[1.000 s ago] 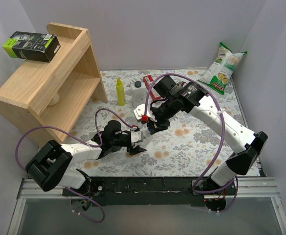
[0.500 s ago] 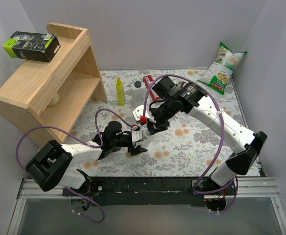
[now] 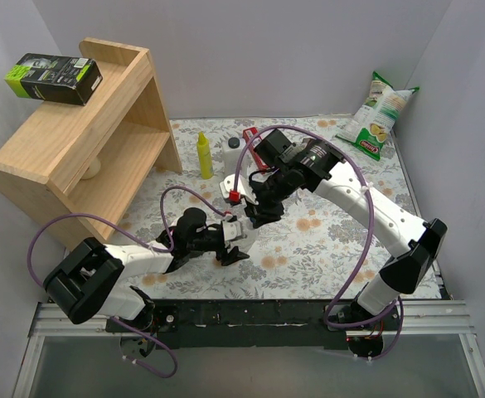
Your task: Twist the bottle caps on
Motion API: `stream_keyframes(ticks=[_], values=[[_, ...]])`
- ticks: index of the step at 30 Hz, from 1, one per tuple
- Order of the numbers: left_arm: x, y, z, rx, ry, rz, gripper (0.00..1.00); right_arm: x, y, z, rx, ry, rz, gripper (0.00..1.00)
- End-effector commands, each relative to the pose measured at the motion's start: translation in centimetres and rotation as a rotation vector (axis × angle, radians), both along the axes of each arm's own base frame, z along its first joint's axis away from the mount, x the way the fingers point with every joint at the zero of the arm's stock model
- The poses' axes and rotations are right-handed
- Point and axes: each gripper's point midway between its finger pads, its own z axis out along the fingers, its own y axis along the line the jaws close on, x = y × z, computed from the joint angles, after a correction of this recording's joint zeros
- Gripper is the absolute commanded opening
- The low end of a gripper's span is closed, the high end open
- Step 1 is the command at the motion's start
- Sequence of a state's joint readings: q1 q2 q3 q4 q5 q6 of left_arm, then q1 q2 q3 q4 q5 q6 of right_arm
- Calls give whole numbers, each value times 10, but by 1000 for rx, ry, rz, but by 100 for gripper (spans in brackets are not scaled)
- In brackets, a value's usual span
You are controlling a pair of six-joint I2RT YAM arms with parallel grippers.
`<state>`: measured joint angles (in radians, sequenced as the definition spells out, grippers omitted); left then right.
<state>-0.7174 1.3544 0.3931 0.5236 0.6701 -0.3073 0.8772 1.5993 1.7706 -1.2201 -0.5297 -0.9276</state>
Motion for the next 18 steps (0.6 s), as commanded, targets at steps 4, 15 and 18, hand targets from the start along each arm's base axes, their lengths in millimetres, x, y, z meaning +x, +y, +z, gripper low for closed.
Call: stream_keyframes(ticks=[4,15,18], values=[[23,-13,60,-199,-70,100,0,-13,-13,-26,-165,159,-124,22],[12,-12,61,-216,-75,86,0,1,-9,-25,-163,134,-238,21],[9,-12,60,-210,-77,73,0,1,-8,-24,-160,136,-227,20]])
